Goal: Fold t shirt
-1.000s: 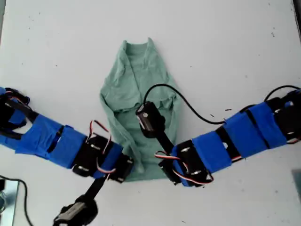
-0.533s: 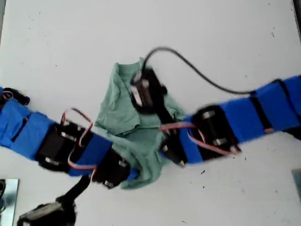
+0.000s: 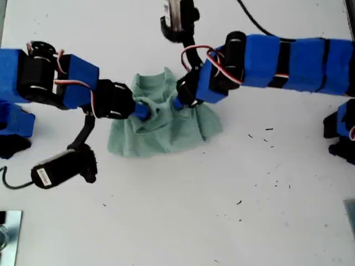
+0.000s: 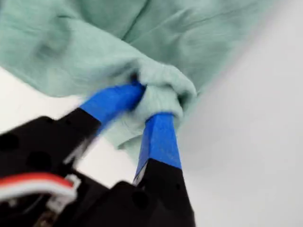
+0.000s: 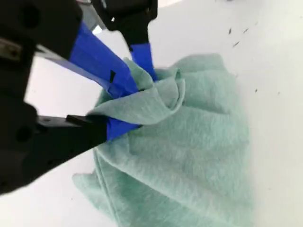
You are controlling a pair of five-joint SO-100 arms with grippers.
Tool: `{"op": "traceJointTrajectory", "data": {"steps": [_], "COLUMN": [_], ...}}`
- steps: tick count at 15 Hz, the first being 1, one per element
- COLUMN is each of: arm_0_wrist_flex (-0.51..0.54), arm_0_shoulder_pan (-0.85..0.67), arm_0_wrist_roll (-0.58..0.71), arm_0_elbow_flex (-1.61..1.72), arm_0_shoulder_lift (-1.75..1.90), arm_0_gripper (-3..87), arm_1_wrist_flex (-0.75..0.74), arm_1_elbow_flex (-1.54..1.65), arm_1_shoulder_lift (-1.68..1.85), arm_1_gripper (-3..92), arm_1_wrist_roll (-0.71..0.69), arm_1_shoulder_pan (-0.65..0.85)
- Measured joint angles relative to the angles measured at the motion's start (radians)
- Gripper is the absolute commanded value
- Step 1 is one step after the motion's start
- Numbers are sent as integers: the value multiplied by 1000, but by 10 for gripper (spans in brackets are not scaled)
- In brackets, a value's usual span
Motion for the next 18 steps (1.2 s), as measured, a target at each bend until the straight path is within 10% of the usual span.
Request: {"op": "traceJointTrajectory", "data": {"steps": [8, 18], "arm_0_wrist_flex": [-94, 87], "arm_0_shoulder_pan": [-482, -215], "arm_0_wrist_roll": [91, -91], "arm_0_elbow_flex": [577, 1312], "arm_0_shoulder_lift": [795, 1644], "arm_0_gripper": [221, 106], "arm_1_wrist_flex": [-680, -40], "arm_1_elbow_flex": [969, 2028], "arm_1_shoulder_lift": [792, 2145], "arm_1_gripper": [169, 110], "arm_1_wrist_roll": [216, 486], "arm_1_shoulder_pan": [345, 308]}}
